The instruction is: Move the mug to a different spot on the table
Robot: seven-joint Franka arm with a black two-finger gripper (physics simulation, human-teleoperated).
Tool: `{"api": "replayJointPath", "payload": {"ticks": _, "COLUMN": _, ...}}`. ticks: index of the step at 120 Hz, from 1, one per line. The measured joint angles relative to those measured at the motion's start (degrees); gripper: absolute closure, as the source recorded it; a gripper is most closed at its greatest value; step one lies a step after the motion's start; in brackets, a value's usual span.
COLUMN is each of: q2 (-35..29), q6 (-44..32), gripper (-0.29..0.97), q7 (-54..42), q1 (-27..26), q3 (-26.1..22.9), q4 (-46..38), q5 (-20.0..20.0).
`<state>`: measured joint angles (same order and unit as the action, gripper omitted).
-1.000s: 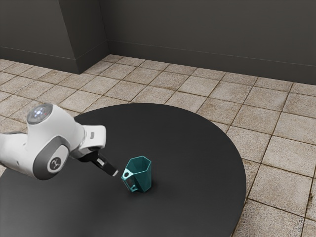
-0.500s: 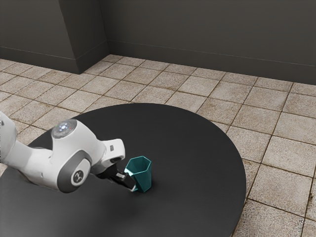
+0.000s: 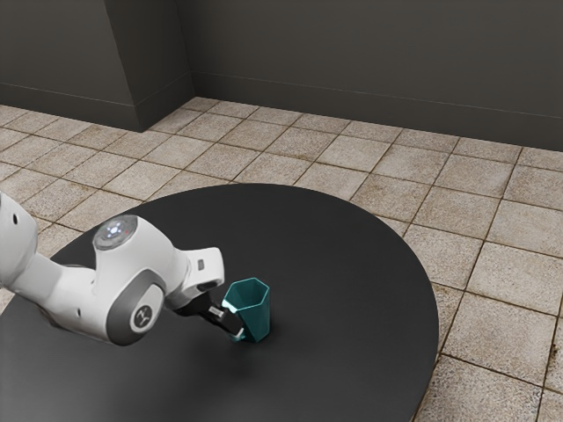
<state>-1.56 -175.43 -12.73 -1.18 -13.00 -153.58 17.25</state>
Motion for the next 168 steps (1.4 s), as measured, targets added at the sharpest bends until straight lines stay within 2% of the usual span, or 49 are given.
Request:
{"api": "replayJointPath", "payload": {"ticks": 43, "q2": 0.72, "q6": -1.01, "gripper": 0.00, "q7": -7.67, "q1": 1.28, "q3": 0.15, "q4": 0.75, "q5": 0.05}}
{"api": "replayJointPath", "payload": {"ticks": 70, "q2": 1.71, "q6": -1.39, "gripper": 0.00, "q7": -10.71, "q1": 1.49, "q3": 0.04, "q4": 1.32, "q5": 1.48}}
{"api": "replayJointPath", "payload": {"ticks": 168, "q2": 2.12, "q6": -1.66, "gripper": 0.00, "q7": -15.63, "q1": 1.39, "q3": -1.49, "q4": 1.35, "q5": 4.98}}
